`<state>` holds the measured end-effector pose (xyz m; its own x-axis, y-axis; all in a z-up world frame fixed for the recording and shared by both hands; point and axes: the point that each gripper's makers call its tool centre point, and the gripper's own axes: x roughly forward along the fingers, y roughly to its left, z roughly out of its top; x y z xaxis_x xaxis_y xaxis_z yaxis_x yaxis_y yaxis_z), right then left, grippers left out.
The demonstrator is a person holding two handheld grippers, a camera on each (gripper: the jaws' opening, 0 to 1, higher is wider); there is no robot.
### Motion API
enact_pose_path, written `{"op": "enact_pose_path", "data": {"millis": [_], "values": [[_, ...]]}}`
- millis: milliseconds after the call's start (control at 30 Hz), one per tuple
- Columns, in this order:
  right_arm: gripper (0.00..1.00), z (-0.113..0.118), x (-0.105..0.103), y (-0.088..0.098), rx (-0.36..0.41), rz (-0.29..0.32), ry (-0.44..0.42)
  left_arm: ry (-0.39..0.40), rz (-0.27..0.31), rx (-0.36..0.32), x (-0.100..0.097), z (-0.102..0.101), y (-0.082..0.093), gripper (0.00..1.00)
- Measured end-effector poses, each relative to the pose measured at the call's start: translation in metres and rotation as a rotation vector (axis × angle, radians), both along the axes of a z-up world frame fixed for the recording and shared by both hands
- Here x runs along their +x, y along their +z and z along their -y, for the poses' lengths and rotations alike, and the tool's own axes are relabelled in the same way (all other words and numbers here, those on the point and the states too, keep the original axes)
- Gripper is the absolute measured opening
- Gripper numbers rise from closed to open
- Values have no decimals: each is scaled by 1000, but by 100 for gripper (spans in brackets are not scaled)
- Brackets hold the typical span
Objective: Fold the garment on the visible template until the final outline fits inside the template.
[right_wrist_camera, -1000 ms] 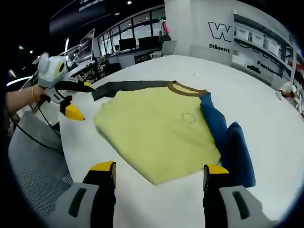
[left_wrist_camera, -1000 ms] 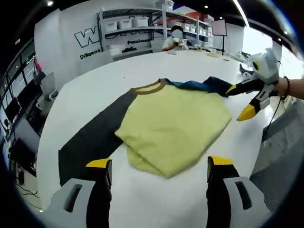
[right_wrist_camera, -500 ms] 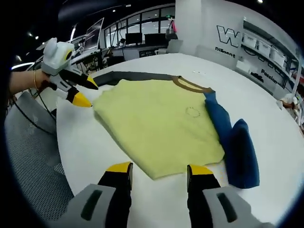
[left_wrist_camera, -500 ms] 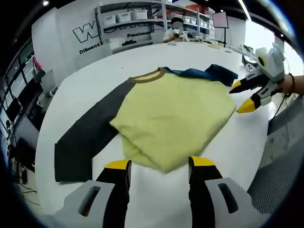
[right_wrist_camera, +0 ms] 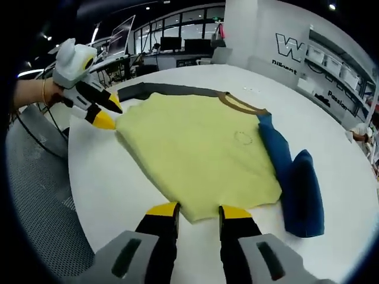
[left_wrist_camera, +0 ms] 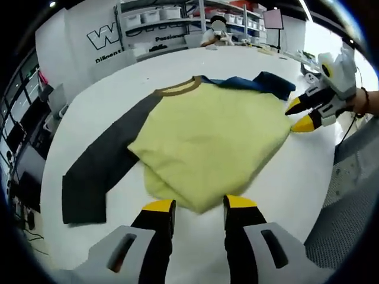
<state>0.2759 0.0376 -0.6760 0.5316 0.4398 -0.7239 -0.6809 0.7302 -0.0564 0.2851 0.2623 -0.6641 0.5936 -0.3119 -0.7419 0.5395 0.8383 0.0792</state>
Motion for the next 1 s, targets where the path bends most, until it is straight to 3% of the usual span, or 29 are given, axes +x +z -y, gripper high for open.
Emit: {"op": "enact_pose_path", "data": {"millis": [267,400,533,567,700,867,1000], "values": [[8,-1,-2,-1,15,-15,2,-12,-6,29,0,-1,-2,29],[8,-1,-3,-2,11,-18,0,-24,-12,32,-2,0,-4,27],[4,-1,-3,-2,10,-18,4,-22,-16,37,-3,0,-6,18],[2,-1,-3,-2,12,-18,1,2,-41,39,-4,-2,-10,16],[0,0,-1,-1,41,-34,-21,-1,-28,31,-2,-1,-8,7],[0,1,-2,5,55,-36,-27,-35,-24,55,-5,1,-6,6],[0,1,-4,15,52,-22,-22,-42,-23,35,-8,1,2,6]]}}
